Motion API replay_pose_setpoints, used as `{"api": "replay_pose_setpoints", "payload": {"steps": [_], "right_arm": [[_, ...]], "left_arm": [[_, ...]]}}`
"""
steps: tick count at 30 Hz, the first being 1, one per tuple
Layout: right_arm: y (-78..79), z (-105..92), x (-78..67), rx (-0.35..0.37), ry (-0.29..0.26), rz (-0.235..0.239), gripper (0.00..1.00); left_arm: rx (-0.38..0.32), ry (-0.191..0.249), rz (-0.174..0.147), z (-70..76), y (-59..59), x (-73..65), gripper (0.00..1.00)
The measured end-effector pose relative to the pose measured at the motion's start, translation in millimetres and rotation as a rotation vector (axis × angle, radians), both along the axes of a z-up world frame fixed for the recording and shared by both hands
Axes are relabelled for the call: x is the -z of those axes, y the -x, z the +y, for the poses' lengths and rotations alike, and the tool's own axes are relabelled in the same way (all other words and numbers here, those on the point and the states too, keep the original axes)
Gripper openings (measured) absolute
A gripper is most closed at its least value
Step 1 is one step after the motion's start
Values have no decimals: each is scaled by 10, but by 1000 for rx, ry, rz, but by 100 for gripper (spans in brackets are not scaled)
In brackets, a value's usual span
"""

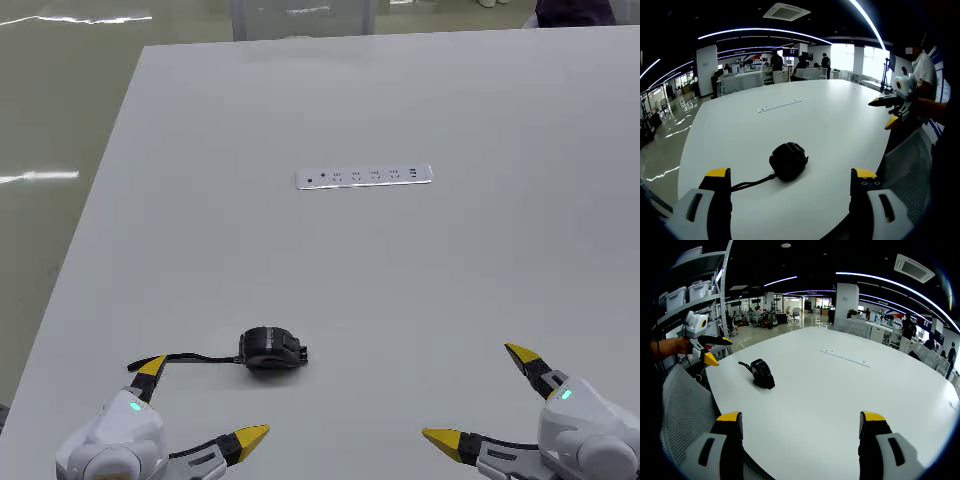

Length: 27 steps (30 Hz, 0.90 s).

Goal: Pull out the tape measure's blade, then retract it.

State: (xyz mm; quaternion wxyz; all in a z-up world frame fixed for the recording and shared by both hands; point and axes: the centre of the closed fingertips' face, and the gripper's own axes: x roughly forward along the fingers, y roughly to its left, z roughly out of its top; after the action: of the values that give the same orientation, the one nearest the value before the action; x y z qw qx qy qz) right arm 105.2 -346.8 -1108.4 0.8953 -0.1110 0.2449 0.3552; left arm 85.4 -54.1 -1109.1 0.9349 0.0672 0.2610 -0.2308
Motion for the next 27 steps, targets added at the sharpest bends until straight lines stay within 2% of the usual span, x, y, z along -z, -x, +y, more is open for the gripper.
{"api": "replay_pose_setpoints", "payload": {"steps": [27], "right_arm": [[-2,-4,-1,-11,0,4,97]], "left_arm": [[16,-13,2,-4,-22,11,99]]}}
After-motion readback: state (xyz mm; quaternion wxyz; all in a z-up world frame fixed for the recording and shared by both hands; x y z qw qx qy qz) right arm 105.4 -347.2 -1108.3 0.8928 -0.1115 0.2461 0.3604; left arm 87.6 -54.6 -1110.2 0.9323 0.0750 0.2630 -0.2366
